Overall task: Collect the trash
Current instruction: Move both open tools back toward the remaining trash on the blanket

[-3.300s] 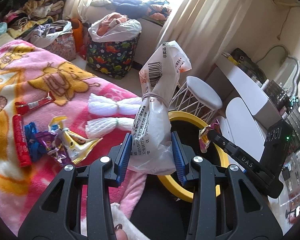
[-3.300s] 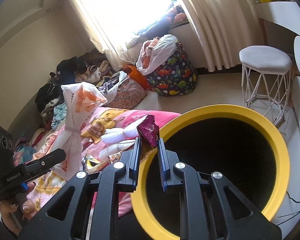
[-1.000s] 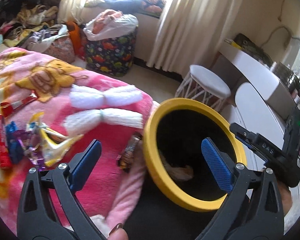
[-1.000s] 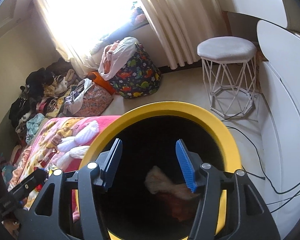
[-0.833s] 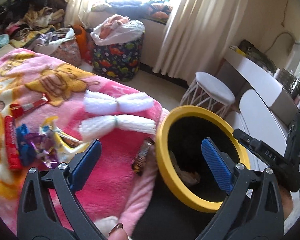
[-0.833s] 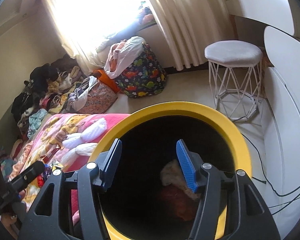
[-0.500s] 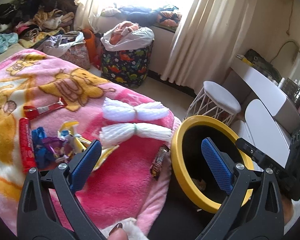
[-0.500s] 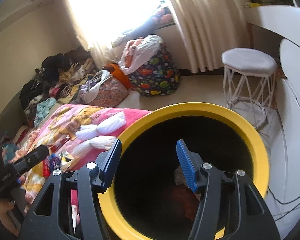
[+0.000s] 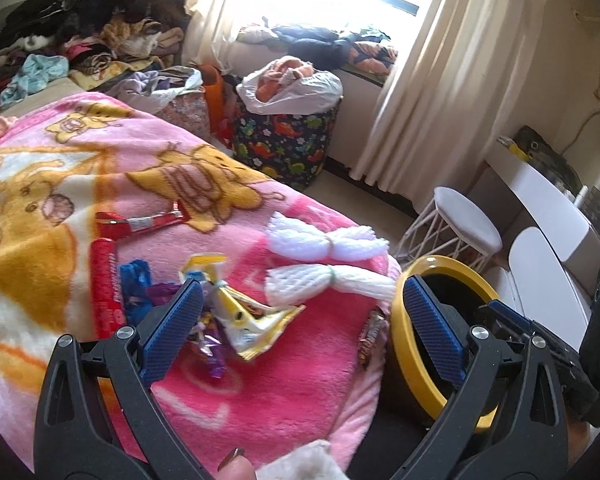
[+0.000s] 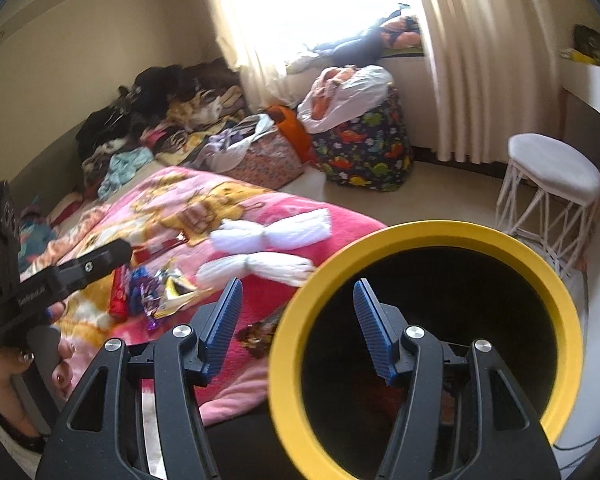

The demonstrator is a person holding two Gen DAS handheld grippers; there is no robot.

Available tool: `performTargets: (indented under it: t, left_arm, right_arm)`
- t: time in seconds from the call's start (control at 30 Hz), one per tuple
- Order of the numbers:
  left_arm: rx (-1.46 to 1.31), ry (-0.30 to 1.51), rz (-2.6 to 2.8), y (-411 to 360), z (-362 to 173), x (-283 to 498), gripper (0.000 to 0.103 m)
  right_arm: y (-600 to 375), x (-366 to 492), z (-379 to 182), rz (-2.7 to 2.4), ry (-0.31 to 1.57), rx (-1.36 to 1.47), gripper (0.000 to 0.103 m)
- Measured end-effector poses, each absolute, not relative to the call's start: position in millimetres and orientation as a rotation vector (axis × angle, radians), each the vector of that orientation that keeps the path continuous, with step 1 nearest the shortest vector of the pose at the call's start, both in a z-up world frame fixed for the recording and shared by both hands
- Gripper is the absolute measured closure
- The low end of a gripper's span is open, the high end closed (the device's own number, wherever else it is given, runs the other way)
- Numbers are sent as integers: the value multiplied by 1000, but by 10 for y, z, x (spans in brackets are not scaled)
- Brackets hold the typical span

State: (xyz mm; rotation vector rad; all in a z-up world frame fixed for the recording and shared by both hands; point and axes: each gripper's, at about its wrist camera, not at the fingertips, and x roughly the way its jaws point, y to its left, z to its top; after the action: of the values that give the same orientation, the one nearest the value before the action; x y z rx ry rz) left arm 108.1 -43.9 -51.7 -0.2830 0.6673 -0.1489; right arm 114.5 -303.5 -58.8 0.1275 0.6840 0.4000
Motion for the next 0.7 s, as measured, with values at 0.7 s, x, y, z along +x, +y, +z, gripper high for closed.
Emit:
performTargets:
  t: [0.7]
  left_arm:
    - [-364, 678, -15, 283, -673, 1051, 11]
  right_arm:
    - [-2208, 1573, -708, 522, 764, -141, 45]
